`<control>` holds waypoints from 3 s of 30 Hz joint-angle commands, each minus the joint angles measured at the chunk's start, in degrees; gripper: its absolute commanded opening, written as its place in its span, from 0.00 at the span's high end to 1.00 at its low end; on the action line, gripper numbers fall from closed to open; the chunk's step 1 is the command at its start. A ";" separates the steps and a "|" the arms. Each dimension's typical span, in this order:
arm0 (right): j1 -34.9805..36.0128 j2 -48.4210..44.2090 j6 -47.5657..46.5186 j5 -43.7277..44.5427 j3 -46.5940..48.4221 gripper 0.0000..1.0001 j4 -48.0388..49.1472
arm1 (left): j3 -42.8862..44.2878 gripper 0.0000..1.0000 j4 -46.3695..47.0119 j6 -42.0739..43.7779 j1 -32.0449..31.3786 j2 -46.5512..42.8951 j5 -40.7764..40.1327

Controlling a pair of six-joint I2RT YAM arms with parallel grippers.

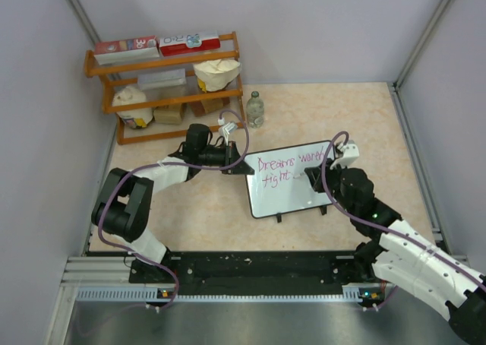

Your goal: Write a sentence on the whiteboard

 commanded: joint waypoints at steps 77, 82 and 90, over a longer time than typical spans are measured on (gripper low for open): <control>-0.43 -1.27 0.03 -0.58 4.03 1.00 3.35 | 0.93 1.00 -1.71 2.97 0.53 -0.24 -7.63; -0.43 1.36 -0.76 0.30 6.14 1.00 4.67 | 1.02 1.00 -1.71 3.05 0.45 -0.16 -7.63; -0.96 5.06 -0.41 0.74 6.15 1.00 7.21 | 1.02 1.00 -1.71 3.05 0.45 -0.33 -7.46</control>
